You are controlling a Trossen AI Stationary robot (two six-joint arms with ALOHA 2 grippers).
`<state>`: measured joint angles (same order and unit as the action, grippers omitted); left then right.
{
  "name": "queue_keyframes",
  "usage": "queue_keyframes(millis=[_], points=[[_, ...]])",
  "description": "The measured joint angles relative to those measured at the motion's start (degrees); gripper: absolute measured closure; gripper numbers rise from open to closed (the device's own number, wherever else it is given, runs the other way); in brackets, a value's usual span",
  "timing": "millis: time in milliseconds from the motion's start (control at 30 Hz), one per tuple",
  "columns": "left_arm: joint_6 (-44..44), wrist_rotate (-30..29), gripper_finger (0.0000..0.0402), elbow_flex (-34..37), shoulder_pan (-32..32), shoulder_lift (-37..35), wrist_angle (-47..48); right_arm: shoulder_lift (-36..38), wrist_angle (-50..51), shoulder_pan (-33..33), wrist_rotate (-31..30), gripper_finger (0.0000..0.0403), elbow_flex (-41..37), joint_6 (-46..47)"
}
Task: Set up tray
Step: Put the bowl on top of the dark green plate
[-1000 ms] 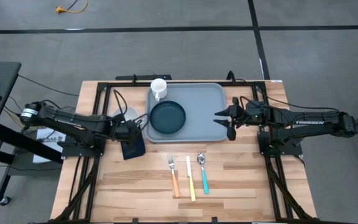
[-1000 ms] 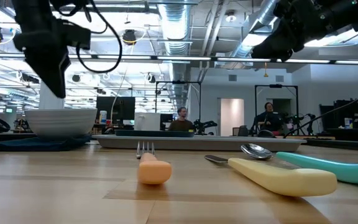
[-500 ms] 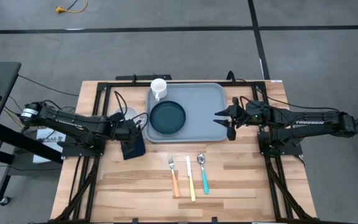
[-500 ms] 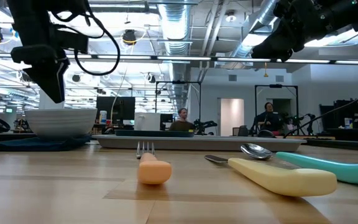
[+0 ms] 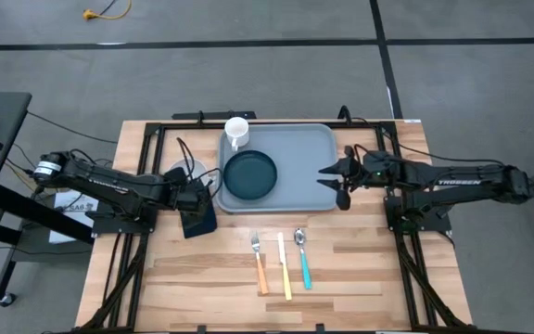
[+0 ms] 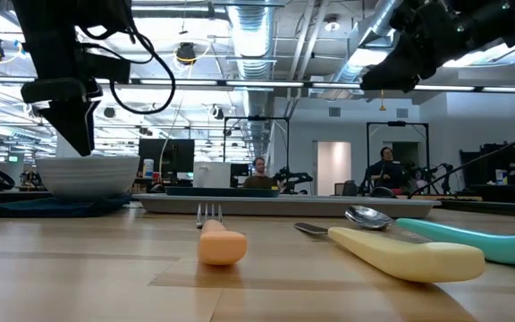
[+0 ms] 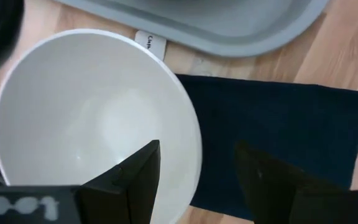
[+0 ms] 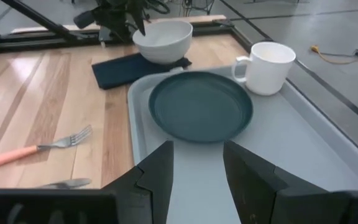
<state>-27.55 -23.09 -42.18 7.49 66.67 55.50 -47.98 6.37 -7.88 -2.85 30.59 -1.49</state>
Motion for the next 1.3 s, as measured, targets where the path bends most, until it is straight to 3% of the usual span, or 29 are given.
queue_keyframes(millis=[300,500,700,1133,1300], points=[[0.0,-0.3,0.0210,0.0,0.0,0.1,-1.0,-3.8,-1.3,0.0,0.0,0.0269,0.0,-0.2],[-2.5,-4.1,0.0210,3.1,0.0,0.1,-3.6,-3.9,-1.6,0.0,0.0,0.0269,0.0,-0.5],[-3.5,-0.3,0.0210,9.0,0.0,0.1,-8.0,-3.9,-2.1,0.0,0.0,0.0269,0.0,-0.5],[-2.5,1.6,0.0211,9.5,0.0,0.1,-10.2,-3.9,-3.4,0.0,0.0,0.0269,0.0,-0.5],[-2.5,1.8,0.0230,9.5,0.0,0.1,-10.1,-3.9,-3.6,0.0,0.0,0.0269,0.0,-0.5]])
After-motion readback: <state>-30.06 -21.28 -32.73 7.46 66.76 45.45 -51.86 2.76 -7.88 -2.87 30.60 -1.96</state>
